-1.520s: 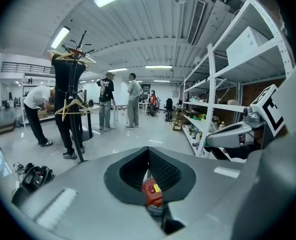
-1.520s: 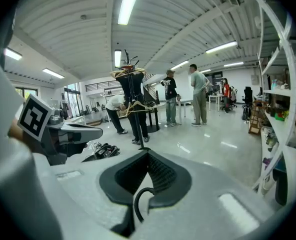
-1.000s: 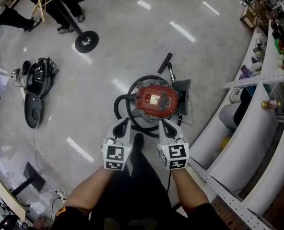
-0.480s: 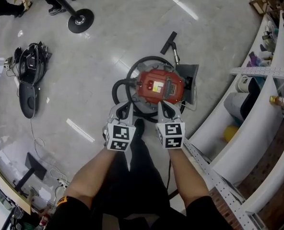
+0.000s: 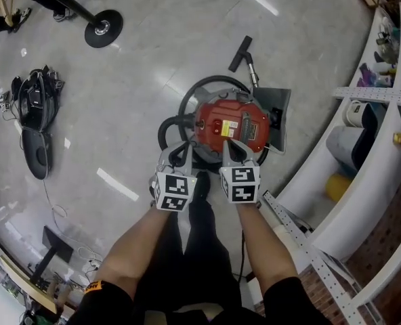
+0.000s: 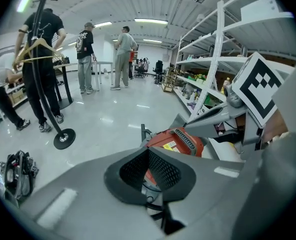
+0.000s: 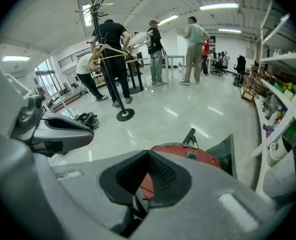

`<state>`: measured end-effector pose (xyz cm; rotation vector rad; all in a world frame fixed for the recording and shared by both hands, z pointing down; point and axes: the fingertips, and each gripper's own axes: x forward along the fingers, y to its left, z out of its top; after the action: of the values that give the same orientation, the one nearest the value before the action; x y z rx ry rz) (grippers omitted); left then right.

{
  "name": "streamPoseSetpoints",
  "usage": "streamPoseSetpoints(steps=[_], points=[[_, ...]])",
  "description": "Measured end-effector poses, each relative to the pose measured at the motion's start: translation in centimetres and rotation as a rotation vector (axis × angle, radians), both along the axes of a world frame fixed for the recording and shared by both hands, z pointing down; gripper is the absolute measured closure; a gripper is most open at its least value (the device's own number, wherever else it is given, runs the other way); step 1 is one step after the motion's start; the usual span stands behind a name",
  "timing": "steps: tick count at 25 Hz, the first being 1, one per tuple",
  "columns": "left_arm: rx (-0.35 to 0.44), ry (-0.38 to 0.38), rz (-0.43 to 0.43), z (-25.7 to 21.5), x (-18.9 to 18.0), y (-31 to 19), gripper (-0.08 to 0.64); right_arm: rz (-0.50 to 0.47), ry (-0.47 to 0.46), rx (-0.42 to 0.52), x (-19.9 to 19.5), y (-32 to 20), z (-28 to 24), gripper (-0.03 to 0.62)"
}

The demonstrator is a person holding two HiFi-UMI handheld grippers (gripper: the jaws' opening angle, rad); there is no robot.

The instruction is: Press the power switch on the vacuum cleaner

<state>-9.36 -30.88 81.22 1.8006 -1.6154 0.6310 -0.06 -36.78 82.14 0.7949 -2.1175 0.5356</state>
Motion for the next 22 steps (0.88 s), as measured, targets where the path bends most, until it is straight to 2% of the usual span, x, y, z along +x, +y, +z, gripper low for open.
streamPoseSetpoints(steps=[11, 22], points=[[-0.025, 0.019, 0.047, 6.7, -0.8, -1.5, 0.545, 0.032, 0.080, -0.046, -1.5, -1.7, 8.0, 0.600], [-0.039, 0.020, 0.082, 9.5, -0.7, -2.2, 0.545, 0.030, 0.145, -0.080, -1.9, -2.5, 12.1, 0.600]])
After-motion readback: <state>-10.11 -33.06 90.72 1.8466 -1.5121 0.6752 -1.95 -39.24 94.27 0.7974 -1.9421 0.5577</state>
